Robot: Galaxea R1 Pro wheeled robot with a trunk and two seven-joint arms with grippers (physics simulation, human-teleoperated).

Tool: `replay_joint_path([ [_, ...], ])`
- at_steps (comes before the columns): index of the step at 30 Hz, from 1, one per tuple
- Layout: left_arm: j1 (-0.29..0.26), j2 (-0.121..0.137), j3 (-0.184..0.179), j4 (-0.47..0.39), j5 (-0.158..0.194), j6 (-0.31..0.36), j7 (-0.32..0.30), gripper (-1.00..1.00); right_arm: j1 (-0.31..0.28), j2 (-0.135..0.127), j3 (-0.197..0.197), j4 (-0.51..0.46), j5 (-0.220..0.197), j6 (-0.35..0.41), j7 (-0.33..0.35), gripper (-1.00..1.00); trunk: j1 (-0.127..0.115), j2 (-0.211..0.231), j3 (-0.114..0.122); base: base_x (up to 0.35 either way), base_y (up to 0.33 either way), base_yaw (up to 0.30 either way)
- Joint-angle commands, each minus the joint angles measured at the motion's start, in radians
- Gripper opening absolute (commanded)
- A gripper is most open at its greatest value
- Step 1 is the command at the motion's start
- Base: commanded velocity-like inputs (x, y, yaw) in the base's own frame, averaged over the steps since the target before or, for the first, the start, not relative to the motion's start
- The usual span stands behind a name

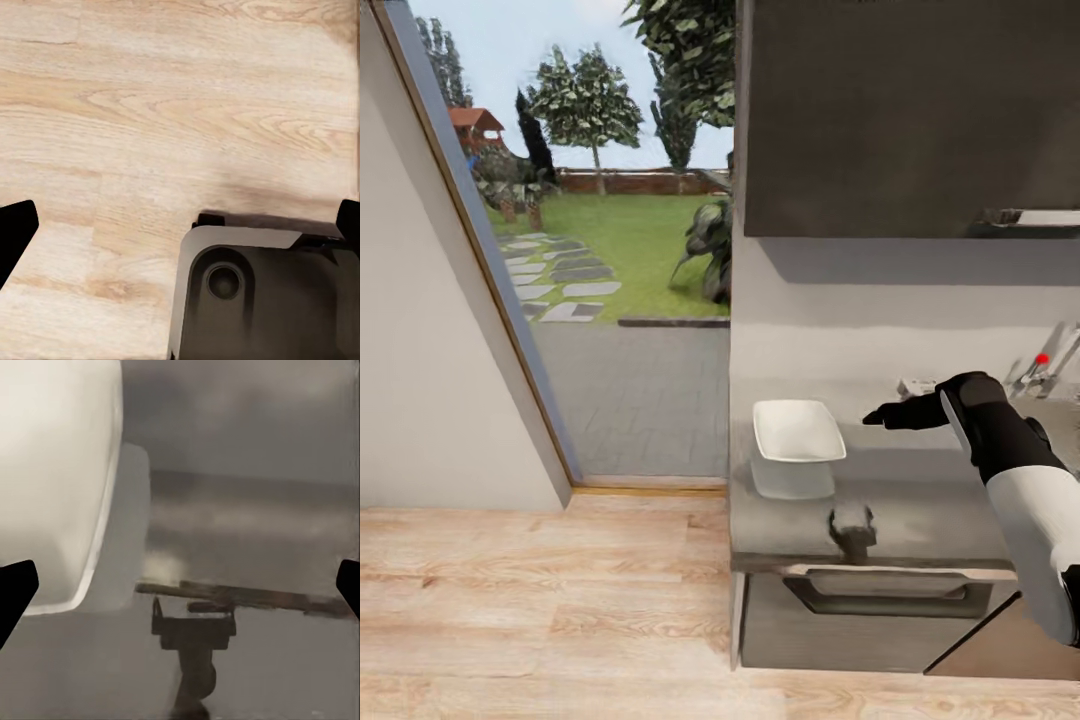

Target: In the kitchen, take the Vidalia onion out of the sink, dice it on the chopping board with the paring knife, put the diced onion into the bowl on the countertop, then place both the paring knife and the chopping board into the sink.

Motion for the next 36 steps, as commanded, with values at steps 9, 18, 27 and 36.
replay_joint_path([
  [9, 0.000, 0.000, 0.000, -0.001, 0.005, -0.002, 0.000, 1.00, -0.001, -0.001, 0.002, -0.004, 0.010, 0.003, 0.009, 1.00, 0.000, -0.002, -0.002, -0.268, -0.195, 0.000],
  [18, 0.000, 0.000, 0.000, 0.000, 0.005, -0.002, 0.000, 1.00, -0.001, -0.001, 0.004, 0.000, 0.012, 0.002, 0.009, 1.00, 0.000, -0.002, -0.002, -0.271, -0.186, 0.000],
  [27, 0.000, 0.000, 0.000, 0.000, 0.005, -0.002, 0.000, 1.00, -0.001, -0.001, 0.004, 0.004, 0.012, 0.002, 0.009, 1.00, 0.000, -0.002, -0.002, -0.281, -0.164, 0.000],
  [36, 0.000, 0.000, 0.000, 0.000, 0.005, -0.001, 0.000, 1.00, -0.001, -0.001, 0.004, 0.007, 0.012, 0.001, 0.008, 1.00, 0.000, -0.002, -0.002, -0.279, -0.171, 0.000],
])
